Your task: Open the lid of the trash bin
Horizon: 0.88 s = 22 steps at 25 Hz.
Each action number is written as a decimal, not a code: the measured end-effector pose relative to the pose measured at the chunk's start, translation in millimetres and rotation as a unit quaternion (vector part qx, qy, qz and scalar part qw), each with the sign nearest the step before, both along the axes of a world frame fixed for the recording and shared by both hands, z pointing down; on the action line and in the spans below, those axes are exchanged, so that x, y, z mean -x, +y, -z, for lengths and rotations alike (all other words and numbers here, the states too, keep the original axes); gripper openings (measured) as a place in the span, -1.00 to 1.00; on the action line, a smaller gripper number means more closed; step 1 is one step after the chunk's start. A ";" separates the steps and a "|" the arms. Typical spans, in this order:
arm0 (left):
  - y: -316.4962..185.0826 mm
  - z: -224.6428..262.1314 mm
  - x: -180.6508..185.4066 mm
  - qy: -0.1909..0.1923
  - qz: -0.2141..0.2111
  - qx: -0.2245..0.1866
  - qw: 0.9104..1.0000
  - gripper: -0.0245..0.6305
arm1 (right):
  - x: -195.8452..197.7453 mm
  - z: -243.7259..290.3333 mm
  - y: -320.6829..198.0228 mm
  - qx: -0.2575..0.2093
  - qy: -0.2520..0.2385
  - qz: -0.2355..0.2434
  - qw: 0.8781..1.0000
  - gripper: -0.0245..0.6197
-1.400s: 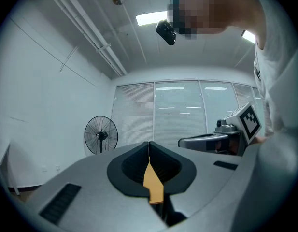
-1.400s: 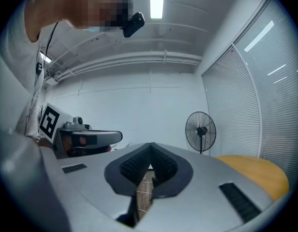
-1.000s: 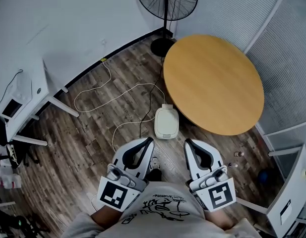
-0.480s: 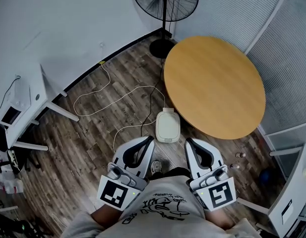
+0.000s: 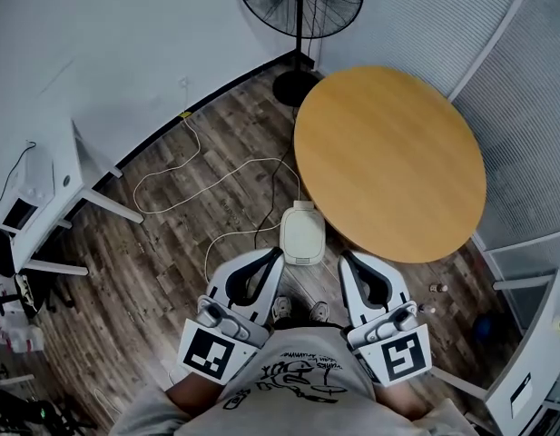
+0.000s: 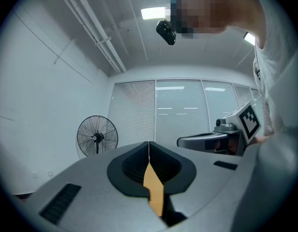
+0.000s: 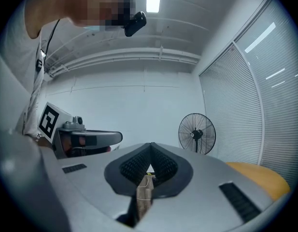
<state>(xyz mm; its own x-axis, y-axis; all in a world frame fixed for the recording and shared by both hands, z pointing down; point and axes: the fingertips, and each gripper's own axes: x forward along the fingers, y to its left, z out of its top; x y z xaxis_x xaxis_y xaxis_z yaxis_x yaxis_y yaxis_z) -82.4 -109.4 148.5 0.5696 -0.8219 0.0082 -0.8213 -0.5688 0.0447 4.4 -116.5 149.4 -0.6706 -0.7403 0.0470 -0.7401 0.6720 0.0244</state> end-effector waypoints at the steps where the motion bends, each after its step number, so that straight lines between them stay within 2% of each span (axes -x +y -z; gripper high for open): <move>1: -2.8 1.0 -3.4 0.002 0.001 0.000 1.000 -0.86 | -3.3 0.5 -2.5 0.000 0.001 0.001 1.000 -0.90; 11: -27.7 -2.2 -35.8 -0.010 -0.007 0.006 1.000 -0.86 | -35.0 -1.7 -26.4 0.002 0.001 -0.003 1.000 -0.90; 17: -33.7 -16.1 -40.3 -0.010 -0.009 0.024 1.000 -0.86 | -39.5 -19.4 -32.7 0.031 0.011 0.004 0.999 -0.90; 22: -36.4 -44.1 -42.4 -0.017 -0.015 0.055 0.998 -0.86 | -42.5 -46.9 -37.6 0.062 0.018 0.002 0.998 -0.90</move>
<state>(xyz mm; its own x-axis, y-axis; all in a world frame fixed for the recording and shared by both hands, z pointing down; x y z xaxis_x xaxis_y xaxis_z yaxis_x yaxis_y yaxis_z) -40.0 -145.8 192.6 0.5914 -0.7977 0.1180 -0.8064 -0.5859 0.0810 46.9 -154.0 196.3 -0.6704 -0.7239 0.1627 -0.7369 0.6752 -0.0321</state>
